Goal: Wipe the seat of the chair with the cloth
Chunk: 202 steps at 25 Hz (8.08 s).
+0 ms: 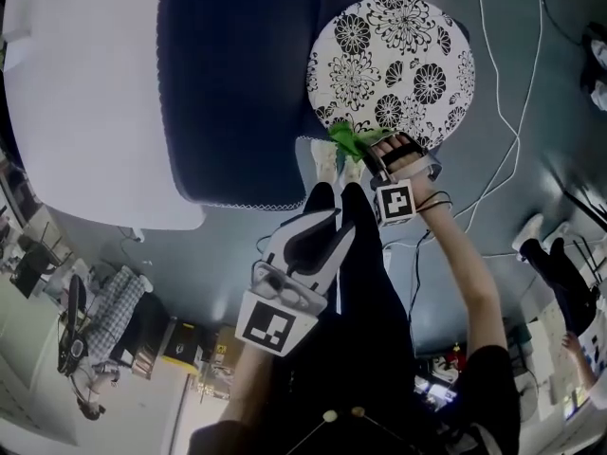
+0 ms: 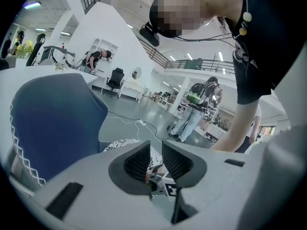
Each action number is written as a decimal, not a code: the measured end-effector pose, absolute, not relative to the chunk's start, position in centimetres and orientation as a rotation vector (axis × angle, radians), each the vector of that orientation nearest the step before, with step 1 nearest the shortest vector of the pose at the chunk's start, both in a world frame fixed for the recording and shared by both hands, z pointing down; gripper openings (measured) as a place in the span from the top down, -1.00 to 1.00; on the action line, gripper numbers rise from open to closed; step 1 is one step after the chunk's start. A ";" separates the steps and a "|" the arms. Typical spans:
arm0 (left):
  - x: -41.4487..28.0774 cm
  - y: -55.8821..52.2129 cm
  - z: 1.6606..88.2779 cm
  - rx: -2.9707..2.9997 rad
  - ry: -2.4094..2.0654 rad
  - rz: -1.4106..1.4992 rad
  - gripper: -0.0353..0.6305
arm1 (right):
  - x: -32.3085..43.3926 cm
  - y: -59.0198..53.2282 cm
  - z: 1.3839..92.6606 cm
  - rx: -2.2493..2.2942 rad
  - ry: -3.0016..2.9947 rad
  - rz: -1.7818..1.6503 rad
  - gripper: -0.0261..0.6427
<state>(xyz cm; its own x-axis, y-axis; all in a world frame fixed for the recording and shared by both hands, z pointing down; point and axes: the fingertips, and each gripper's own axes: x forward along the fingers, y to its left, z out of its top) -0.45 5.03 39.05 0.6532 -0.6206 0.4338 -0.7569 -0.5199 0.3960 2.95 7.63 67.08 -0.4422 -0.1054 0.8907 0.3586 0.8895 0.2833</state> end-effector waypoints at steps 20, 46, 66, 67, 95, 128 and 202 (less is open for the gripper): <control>-0.8 5.1 39.4 2.292 -1.062 0.351 0.66 | 9.4 -18.3 65.0 0.300 -1.734 -0.748 0.77; -0.7 5.3 40.1 2.258 -1.049 0.367 0.66 | 12.4 -18.1 70.8 0.212 -1.665 -0.654 0.77; -0.1 5.2 39.6 2.279 -1.034 0.354 0.66 | 12.7 -4.9 70.9 0.093 -1.719 -0.613 0.77; 0.0 5.2 39.6 2.280 -1.033 0.354 0.66 | 12.7 -4.2 70.9 0.085 -1.722 -0.609 0.77; 1.5 5.8 38.8 2.315 -0.985 0.355 0.66 | 13.5 4.2 68.4 0.072 -1.796 -0.506 0.77; 2.1 6.4 40.2 2.281 -0.971 0.442 0.66 | 20.3 -18.0 69.0 0.431 -1.627 -0.481 0.77; -1.7 6.1 0.5 2.724 -1.470 -0.110 0.88 | 12.2 7.1 -1.3 1.530 -2.760 -0.121 0.78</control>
